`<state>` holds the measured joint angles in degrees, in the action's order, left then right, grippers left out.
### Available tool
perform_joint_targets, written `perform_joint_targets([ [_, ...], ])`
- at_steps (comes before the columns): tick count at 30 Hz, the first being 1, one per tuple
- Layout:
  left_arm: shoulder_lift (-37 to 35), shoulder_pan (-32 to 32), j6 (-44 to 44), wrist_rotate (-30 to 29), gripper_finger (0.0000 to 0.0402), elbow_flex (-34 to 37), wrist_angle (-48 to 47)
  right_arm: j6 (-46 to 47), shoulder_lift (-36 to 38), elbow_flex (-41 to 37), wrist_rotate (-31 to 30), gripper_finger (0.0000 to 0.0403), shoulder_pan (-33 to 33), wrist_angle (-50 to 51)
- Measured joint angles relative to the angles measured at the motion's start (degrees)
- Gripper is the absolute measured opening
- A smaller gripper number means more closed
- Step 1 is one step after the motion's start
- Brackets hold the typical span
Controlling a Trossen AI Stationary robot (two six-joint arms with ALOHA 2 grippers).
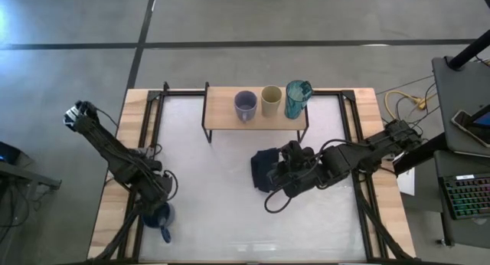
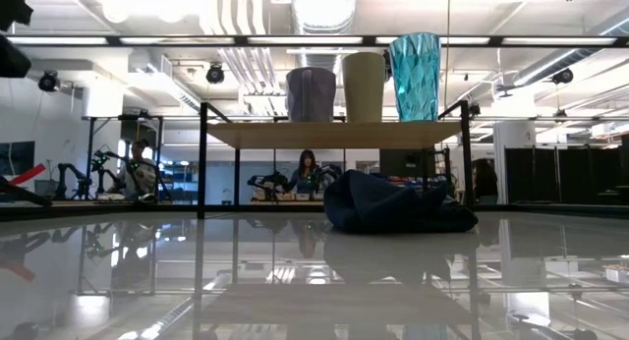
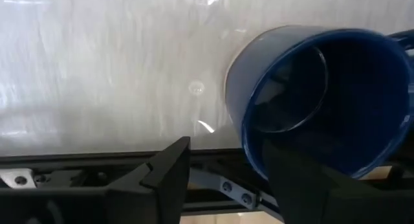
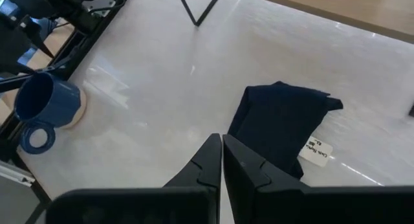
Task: Stack small to large cups/mugs on shelf
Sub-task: Put the dark blue mug on the shelf
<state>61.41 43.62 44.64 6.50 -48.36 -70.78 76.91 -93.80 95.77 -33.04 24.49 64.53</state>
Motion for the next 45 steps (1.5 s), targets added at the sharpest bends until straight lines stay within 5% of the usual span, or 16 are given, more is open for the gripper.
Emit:
perform_joint_targets([
  [12, -3.98, 1.25, 16.98, -0.25, 0.018, 7.04, 8.97, -0.03, 0.0, -0.42, 0.0, 0.0009, -0.07, 0.17],
  [27, -9.46, 12.19, 43.79, -0.93, 0.018, 12.18, 10.33, -0.03, 0.0, -0.44, 0.0, 0.0009, -0.05, 1.09],
  [39, -3.39, 12.39, 45.29, -1.01, 0.0178, 12.42, 10.5, -0.03, 0.0, -0.44, 0.0, 0.0009, -0.05, 1.27],
  [45, -1.01, 12.37, 45.47, -1.18, 0.0124, 12.51, 13.21, -0.45, 0.0, -0.44, 0.0, 0.0009, -0.14, 1.25],
])
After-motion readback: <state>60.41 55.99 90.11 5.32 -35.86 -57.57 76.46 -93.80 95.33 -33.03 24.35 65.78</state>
